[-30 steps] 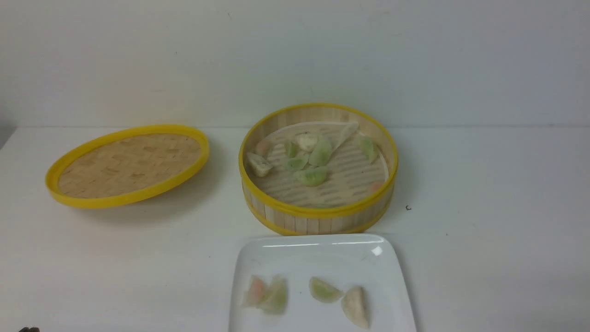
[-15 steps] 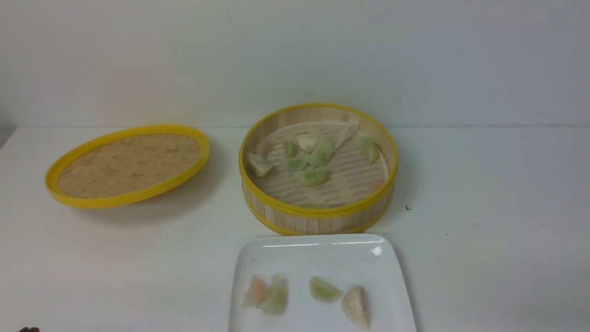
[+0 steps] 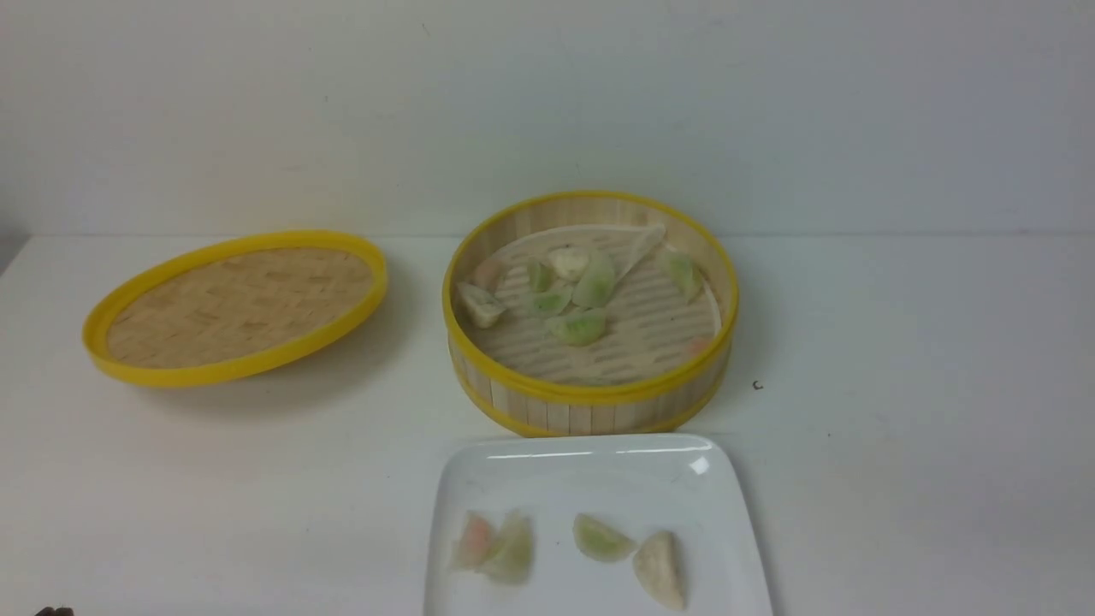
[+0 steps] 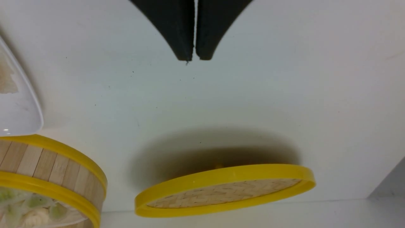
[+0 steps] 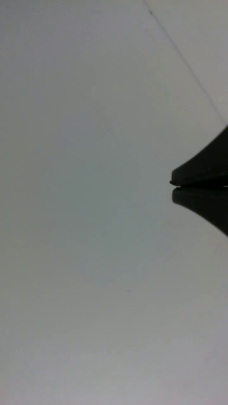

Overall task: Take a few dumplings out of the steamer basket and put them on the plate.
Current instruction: Use the right arm to grab a dumpling from inside the steamer, then use the right arm to put the dumpling into the plate, then use the right arm to grab a dumpling from inside the steamer

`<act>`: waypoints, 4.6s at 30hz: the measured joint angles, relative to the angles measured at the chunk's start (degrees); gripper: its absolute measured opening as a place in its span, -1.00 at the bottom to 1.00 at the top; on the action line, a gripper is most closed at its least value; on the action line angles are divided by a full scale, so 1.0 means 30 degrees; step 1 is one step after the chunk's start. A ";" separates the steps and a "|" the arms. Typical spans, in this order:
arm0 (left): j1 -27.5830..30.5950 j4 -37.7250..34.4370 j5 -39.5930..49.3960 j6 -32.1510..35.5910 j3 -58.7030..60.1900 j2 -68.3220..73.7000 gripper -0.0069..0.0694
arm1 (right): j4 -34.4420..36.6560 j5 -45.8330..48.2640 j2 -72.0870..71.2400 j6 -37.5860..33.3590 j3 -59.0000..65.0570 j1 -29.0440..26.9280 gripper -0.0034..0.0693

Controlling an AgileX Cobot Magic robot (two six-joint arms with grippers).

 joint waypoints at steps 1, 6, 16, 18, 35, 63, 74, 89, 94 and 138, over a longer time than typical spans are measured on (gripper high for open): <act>0.0000 0.0000 0.0000 0.0000 0.0000 0.0000 -0.83 | -0.0876 0.1976 0.1084 -0.0375 -0.1557 0.0017 -0.94; 0.0000 0.0000 0.0017 0.0000 0.0000 0.0000 -0.83 | -0.3040 1.1811 0.8687 -0.3474 -0.9171 0.0021 -0.94; 0.0000 0.0000 0.0017 0.0000 0.0000 0.0000 -0.83 | -0.0864 1.9127 2.2147 -0.9460 -1.8954 0.1000 -0.94; 0.0000 0.0000 0.0021 0.0000 0.0000 0.0000 -0.83 | -0.1260 1.9227 2.3641 -0.9320 -1.9951 0.1867 -0.94; 0.0000 0.0004 0.0038 0.0000 0.0000 0.0000 -0.83 | -0.6482 2.0636 3.6771 -0.5974 -3.1905 0.9406 -0.79; 0.0000 0.0038 0.0038 0.0000 0.0000 0.0000 -0.83 | -1.3209 1.6377 4.4334 -0.1008 -3.6582 0.9518 0.30; 0.0000 0.0038 0.0038 0.0000 0.0000 0.0000 -0.83 | -1.2178 1.6309 4.4923 -0.1003 -3.6739 0.9052 -0.04; 0.0000 0.0038 0.0038 0.0000 0.0000 0.0000 -0.83 | -1.0132 2.1159 3.8053 -0.3414 -3.5983 1.2022 -0.55; 0.0000 0.0038 0.0038 0.0000 0.0000 0.0000 -0.83 | -0.6850 2.1205 3.5561 -0.4161 -3.1647 1.3588 -0.56; 0.0000 0.0038 0.0038 0.0000 0.0000 0.0000 -0.83 | -0.8527 2.1296 4.1974 -0.3931 -3.4796 1.0246 0.77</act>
